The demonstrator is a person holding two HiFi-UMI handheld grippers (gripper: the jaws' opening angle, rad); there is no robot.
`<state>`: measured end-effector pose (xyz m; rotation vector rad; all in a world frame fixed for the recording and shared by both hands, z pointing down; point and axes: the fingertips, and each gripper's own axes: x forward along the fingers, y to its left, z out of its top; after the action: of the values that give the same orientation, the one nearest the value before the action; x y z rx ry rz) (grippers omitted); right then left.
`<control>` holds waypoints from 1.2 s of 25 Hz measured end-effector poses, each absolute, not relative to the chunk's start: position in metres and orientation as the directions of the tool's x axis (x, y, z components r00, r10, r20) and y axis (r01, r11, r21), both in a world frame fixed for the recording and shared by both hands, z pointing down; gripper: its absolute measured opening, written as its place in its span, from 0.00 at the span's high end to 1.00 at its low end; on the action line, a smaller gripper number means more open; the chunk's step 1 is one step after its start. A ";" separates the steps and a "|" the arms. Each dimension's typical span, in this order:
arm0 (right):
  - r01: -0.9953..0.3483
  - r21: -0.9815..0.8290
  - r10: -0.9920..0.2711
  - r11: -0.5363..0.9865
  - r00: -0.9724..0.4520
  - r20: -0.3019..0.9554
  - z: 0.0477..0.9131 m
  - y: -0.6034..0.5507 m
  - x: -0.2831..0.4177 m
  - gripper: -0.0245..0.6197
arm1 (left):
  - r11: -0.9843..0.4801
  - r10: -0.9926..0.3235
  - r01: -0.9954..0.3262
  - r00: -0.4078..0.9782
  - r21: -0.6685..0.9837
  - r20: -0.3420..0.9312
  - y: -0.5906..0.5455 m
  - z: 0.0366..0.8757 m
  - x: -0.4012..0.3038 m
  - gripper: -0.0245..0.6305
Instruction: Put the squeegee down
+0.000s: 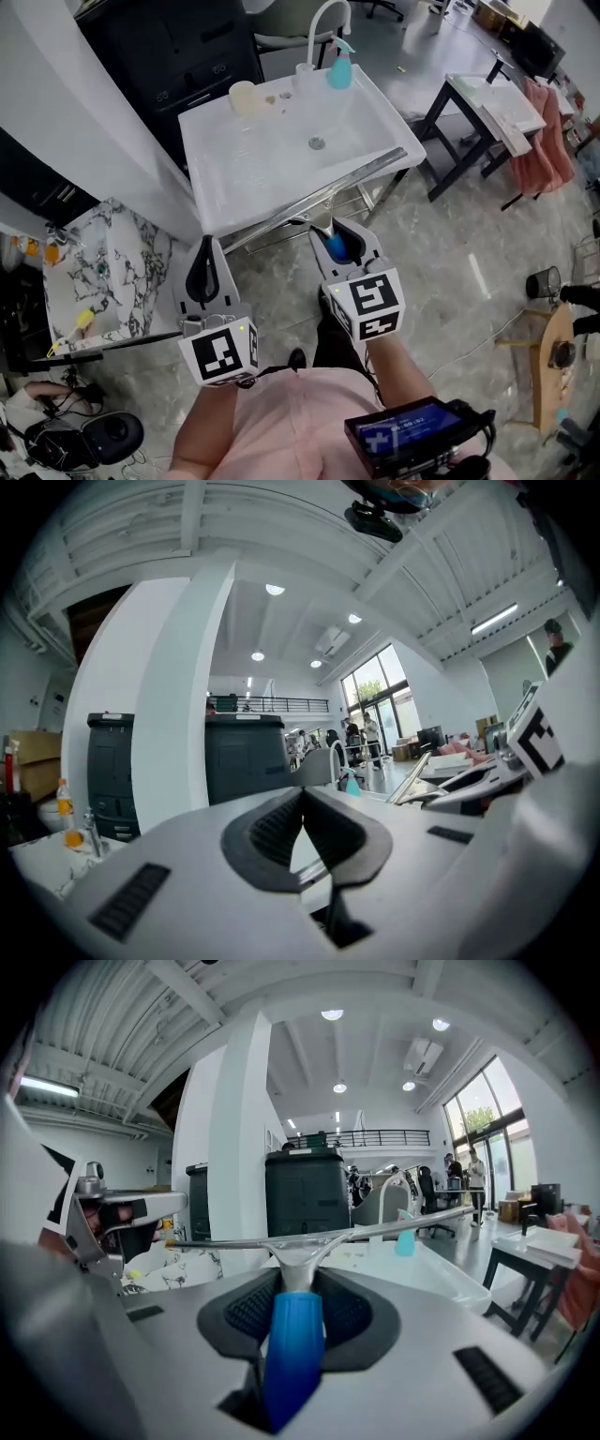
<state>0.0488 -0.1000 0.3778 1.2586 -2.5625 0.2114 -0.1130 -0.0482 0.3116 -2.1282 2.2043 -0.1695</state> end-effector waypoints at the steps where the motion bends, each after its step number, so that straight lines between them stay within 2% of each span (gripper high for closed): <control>1: -0.783 -0.016 -0.739 0.622 -0.594 0.318 0.382 -0.109 0.048 0.78 | 0.044 -0.998 -0.990 -0.049 -0.136 0.033 -0.056 0.314 -0.113 0.95; 9: -0.657 -0.059 -0.601 0.752 -0.719 0.348 0.406 -0.189 0.026 0.78 | 0.190 -0.976 -0.966 -0.206 -0.177 0.077 -0.119 0.325 -0.126 0.95; 15: -0.524 -0.038 -0.485 0.851 -0.812 0.325 0.392 -0.243 0.003 0.78 | 0.323 -0.942 -0.929 -0.335 -0.182 0.036 -0.149 0.307 -0.135 0.95; 24: -0.344 0.038 -0.340 0.938 -0.897 0.282 0.354 -0.278 -0.043 0.78 | 0.489 -0.872 -0.858 -0.476 -0.156 -0.113 -0.156 0.254 -0.156 0.95; 30: -0.270 0.050 -0.273 0.961 -0.915 0.298 0.358 -0.284 -0.063 0.78 | 0.533 -0.846 -0.836 -0.521 -0.133 -0.115 -0.155 0.256 -0.166 0.95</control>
<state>-0.0633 -0.2841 0.3578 0.3980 -2.8062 -0.0114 -0.1658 -0.1552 0.2560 -1.4406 2.6027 -0.0910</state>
